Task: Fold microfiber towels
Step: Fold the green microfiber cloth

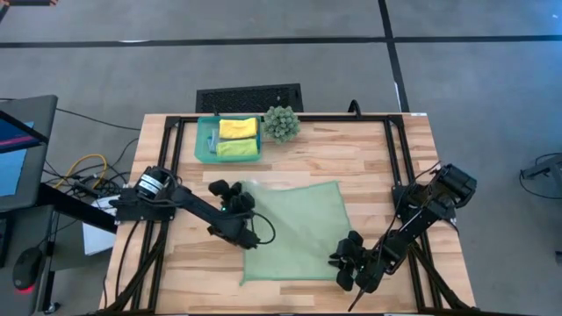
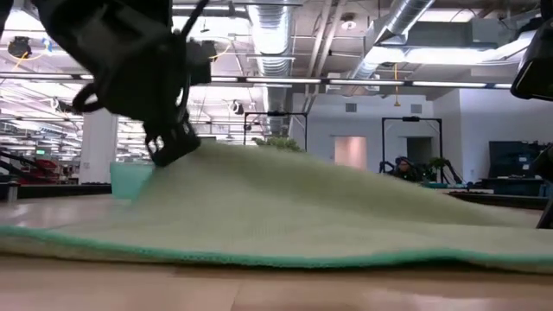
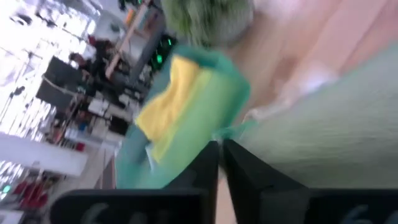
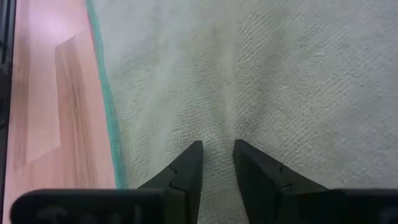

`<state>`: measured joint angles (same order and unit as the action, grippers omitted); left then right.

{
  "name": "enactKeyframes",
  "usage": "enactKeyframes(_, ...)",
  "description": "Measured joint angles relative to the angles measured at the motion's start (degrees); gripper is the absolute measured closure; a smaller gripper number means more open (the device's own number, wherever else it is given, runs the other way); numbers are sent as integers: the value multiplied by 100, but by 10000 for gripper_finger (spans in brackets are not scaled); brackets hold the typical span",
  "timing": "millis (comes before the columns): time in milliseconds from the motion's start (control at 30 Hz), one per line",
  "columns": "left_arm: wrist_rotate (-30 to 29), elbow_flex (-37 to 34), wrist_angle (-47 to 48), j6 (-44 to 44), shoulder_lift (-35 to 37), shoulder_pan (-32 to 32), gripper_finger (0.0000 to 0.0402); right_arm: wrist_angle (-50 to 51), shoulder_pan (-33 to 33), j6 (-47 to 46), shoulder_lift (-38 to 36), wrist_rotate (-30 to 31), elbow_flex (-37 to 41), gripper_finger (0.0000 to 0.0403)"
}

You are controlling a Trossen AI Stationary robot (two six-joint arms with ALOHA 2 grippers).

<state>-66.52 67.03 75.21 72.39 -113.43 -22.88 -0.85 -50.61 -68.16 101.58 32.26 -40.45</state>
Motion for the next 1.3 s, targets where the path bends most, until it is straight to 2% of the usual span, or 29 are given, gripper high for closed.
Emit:
enactKeyframes(267, 955, -114, -79, -573, -2, 256, 269, -110, 44, 63, 7, 53, 7, 285)
enactKeyframes(367, 1430, 196, -137, -1353, -2, 209, 237, -130, 106, 98, 13, 178, 7, 285)
enactKeyframes(467, 1902, 508, -422, -2155, -2, 49, 224, 73, 164, 12, -149, 250, 17, 285)
enactKeyframes(600, 2070, 614, -1280, -3050, -2, -170, 225, 350, 41, -99, -618, 563, 11, 285)
enactKeyframes(733, 3130, 583, -2416, -4200, -2, -290, 238, 422, -167, -86, -857, 880, 9, 285)
enactKeyframes(800, 3720, 585, -2918, -4644, -2, -364, 247, 417, -245, -51, -854, 764, 9, 285)
enactKeyframes(900, 4384, 754, -3208, -4749, -4, -627, 261, 337, -399, 258, -848, 441, 8, 285)
enactKeyframes(1100, 4495, 1106, -3239, -4720, -4, -1626, 288, 339, -579, 1242, -901, -137, -275, 285)
enactKeyframes(1300, 4409, 1147, -3591, -4565, -4, -2509, 295, 334, -795, 1572, -896, -194, -609, 285)
